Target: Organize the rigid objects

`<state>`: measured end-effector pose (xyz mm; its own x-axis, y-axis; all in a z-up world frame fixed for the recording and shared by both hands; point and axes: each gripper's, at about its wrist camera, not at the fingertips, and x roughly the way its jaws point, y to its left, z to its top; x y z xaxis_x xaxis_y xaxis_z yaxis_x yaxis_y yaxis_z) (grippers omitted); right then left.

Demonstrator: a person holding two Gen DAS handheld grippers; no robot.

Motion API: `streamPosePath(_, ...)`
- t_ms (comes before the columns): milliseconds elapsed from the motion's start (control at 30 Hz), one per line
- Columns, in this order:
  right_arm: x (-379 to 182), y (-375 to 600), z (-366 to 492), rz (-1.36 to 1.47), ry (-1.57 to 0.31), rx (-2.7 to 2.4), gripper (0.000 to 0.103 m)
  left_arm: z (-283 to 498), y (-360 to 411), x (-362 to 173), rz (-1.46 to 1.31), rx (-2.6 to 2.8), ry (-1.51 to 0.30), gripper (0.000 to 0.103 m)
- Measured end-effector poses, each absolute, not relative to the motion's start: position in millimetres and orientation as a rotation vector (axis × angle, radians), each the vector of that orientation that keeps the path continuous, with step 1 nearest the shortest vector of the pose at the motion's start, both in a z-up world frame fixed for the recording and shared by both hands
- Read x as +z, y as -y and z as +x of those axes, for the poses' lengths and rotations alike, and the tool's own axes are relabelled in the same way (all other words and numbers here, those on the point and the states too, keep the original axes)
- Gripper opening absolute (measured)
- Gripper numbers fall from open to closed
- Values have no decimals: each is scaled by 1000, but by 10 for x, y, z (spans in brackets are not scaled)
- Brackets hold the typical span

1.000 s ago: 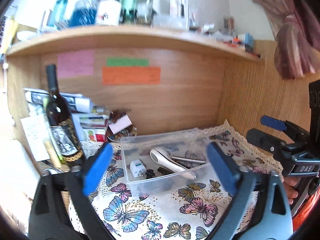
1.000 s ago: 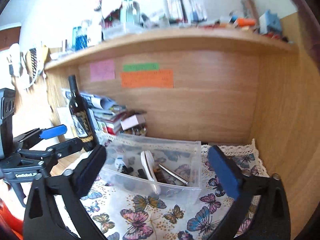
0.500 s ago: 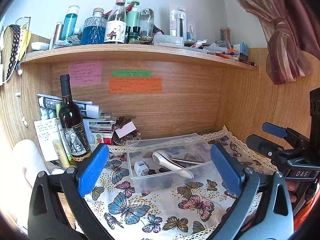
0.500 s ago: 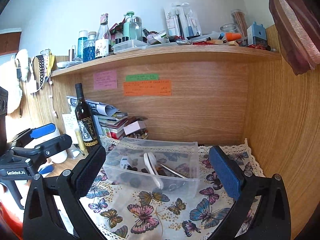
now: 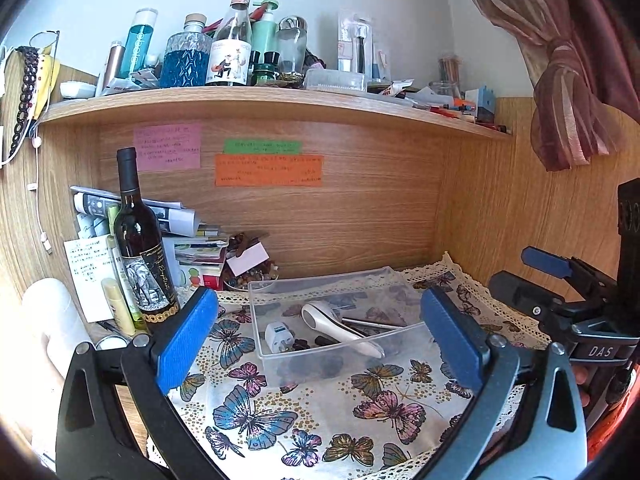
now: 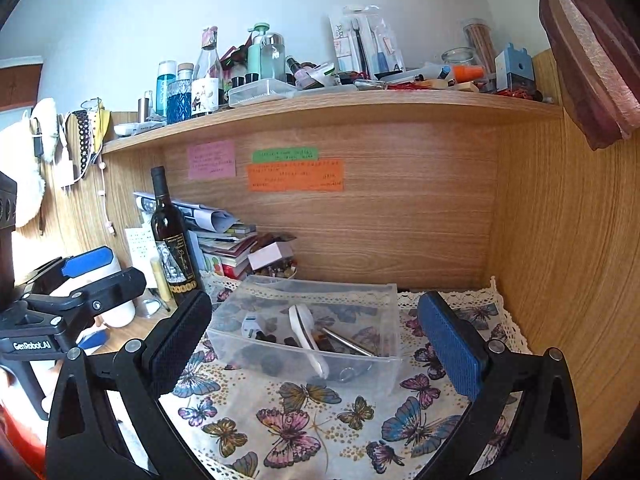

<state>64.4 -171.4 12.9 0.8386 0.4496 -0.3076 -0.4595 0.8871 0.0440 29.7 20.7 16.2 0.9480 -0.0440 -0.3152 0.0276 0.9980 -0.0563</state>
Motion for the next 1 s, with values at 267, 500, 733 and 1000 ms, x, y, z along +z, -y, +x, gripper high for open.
streamPosePath(267,128,1707,637,-27,-319,480,103,315,-201,160,-46,-41,-322,103)
streamPosePath(500,125,1704,620,-19,-317,478,103,326,-196,165,-46,-47,-320,103)
streamPosePath(733,119,1697,603,-20,-316,476,103,318,-191,163,-42,-51,-317,103)
streamPosePath(1000,112,1682,599,-21,-319,475,103,336,-189,149,-55,-67,-326,103)
